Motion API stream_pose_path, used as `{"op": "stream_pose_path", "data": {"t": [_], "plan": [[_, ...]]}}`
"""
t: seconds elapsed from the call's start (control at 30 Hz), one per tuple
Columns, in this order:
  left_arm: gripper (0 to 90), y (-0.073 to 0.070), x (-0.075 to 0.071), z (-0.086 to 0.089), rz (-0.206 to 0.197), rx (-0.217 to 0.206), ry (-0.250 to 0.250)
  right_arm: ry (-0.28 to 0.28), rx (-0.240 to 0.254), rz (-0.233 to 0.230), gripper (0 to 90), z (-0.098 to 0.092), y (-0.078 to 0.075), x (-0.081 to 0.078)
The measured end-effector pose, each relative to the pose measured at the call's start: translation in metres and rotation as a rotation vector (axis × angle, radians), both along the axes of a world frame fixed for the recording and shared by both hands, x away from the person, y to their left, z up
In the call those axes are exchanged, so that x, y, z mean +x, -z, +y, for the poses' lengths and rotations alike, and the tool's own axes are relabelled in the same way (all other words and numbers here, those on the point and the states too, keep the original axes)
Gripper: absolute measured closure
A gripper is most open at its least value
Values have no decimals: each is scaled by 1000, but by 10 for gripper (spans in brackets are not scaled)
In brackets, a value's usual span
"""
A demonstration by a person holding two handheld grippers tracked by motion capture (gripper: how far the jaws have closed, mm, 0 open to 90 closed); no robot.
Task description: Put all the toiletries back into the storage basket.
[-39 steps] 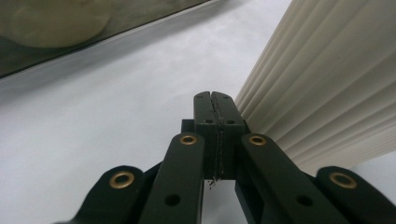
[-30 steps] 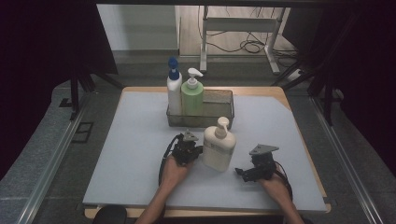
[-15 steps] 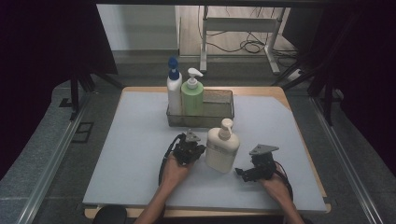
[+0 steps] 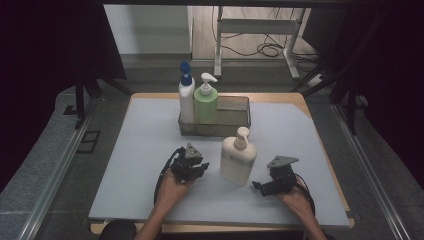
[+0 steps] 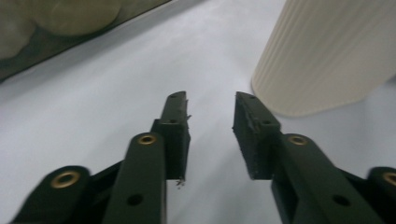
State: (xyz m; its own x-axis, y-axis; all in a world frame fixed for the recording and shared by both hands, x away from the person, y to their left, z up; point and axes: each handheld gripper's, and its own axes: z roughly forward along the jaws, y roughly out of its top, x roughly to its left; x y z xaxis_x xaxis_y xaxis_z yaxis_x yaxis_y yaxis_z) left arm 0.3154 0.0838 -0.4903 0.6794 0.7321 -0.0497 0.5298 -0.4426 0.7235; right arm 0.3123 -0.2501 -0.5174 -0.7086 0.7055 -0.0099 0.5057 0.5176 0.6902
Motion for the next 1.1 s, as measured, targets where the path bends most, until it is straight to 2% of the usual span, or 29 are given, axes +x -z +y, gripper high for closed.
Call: {"op": "stream_pose_path", "data": {"t": [0.17, 0.4, 0.73, 0.87, 0.97, 1.1], "plan": [[498, 6, -10, 12, -3, 28, -26, -50, 32, -1, 73, 4, -7, -4], [342, 16, -22, 25, 9, 27, -63, -78, 78, -20, 103, 8, -19, -9], [148, 23, -37, 36, 20, 35, -97, -116, 106, -57, 117, 10, -37, -16], [131, 27, -42, 39, 24, 46, -102, -122, 135, -56, 126, 12, -45, -15], [128, 31, -43, 39, 22, 65, -103, -146, 123, -75, 127, 16, -50, -16], [125, 33, -44, 39, 15, 55, -104, -158, 134, -88, 128, 22, -58, -16]]}}
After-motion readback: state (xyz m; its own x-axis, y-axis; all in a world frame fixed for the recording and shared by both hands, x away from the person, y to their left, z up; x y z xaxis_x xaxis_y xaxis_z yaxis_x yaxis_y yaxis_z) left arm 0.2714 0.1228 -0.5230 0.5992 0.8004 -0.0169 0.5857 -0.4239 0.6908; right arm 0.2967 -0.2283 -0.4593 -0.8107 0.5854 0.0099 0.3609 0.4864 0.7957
